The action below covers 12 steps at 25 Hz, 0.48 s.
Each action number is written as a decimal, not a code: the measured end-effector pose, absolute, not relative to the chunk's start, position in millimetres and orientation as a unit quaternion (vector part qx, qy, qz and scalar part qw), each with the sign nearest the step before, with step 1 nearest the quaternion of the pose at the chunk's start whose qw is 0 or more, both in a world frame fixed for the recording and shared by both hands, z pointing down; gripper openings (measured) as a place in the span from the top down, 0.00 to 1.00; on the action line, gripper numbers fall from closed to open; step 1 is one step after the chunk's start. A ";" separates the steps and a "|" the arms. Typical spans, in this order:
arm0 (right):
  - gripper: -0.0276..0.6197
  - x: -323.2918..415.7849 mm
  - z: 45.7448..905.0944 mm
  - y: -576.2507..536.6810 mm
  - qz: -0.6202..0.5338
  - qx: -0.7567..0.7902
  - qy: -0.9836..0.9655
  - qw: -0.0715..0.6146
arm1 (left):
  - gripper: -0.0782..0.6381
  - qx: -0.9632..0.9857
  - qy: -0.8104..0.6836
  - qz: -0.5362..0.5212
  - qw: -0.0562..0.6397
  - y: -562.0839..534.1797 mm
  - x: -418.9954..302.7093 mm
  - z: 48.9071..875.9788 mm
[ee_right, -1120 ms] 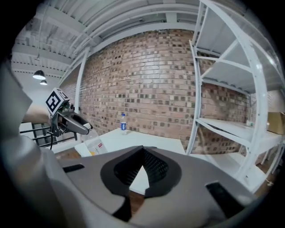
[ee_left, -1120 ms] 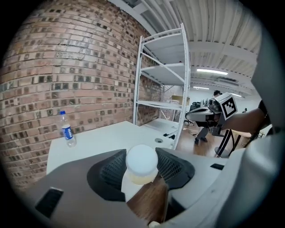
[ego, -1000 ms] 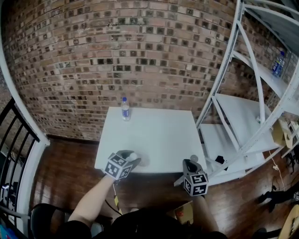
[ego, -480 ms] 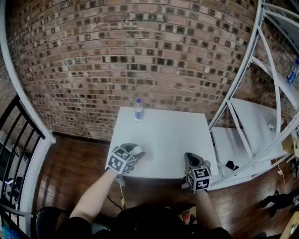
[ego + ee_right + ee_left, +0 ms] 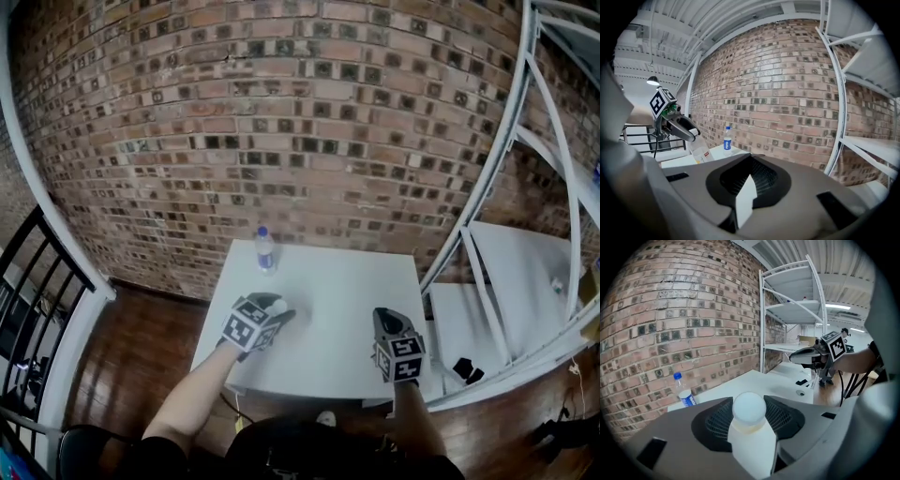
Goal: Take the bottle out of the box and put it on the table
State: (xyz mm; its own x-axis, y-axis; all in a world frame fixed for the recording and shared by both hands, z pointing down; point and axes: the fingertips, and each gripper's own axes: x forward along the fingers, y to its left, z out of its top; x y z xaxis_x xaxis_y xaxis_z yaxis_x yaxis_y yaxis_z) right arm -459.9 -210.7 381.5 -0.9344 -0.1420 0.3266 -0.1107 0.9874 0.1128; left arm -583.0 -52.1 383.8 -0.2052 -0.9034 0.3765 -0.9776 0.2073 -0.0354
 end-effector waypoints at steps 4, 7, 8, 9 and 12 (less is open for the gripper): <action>0.95 -487.3 372.3 -259.9 -0.041 0.043 -0.986 0.159 | 0.61 0.594 -0.781 0.137 0.136 -95.9 -604.0 366.3; 0.95 -503.6 370.2 -287.1 -0.038 0.023 -0.986 0.158 | 0.61 0.580 -0.790 0.144 0.136 -125.9 -618.8 363.6; 0.95 -507.6 370.7 -295.0 -0.037 0.018 -0.986 0.160 | 0.61 0.575 -0.793 0.146 0.137 -134.4 -622.7 364.5; 0.95 -511.2 371.8 -302.3 -0.035 0.013 -0.986 0.161 | 0.61 0.570 -0.796 0.148 0.139 -141.7 -626.6 365.9; 0.95 -521.2 376.7 -323.6 -0.032 0.008 -0.985 0.167 | 0.61 0.561 -0.800 0.150 0.150 -161.9 -642.3 372.4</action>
State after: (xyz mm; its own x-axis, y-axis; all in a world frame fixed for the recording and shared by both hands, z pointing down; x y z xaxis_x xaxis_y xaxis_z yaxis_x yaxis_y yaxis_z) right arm -521.2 -323.6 376.7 -0.9441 -0.0255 0.3287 -0.0042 0.9979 0.0653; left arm -642.3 -161.9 372.4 -0.3249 -0.8533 0.4079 -0.9430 0.3249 -0.0716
